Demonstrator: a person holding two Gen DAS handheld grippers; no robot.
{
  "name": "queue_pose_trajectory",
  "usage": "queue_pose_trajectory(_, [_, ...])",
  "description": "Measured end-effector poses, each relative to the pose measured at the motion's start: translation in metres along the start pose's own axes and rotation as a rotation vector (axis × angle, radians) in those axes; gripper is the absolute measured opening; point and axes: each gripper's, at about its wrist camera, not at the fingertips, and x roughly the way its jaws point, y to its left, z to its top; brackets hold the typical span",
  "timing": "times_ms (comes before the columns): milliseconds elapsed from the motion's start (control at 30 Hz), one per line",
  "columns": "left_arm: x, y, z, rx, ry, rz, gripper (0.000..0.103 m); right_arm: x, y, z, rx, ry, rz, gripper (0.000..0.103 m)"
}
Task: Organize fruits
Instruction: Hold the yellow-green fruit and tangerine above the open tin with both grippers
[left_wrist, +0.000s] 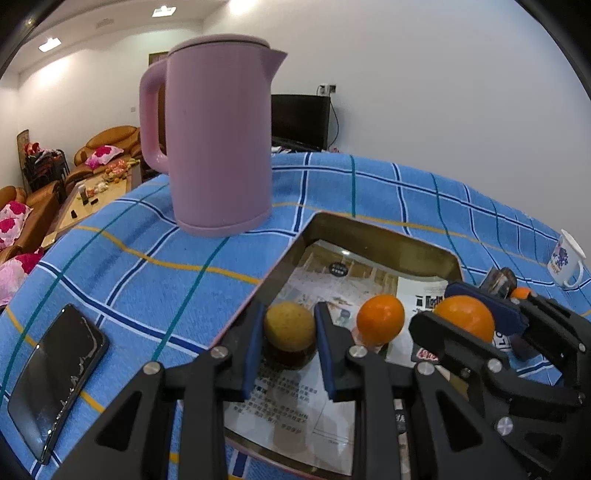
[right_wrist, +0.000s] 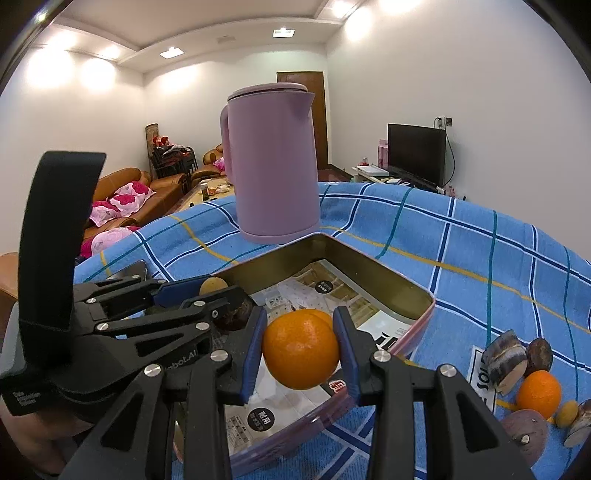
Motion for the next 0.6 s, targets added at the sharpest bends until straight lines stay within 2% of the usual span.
queue_pose_trajectory(300, [0.004,-0.001,0.001,0.0,0.022,0.01,0.029,0.011,-0.006,0.0,0.027,0.055,0.027,0.04])
queue_pose_trajectory(600, [0.003,-0.004,0.0,0.015,0.014,0.013,0.028,0.012,-0.008,0.0,0.046,0.059,0.037,0.04])
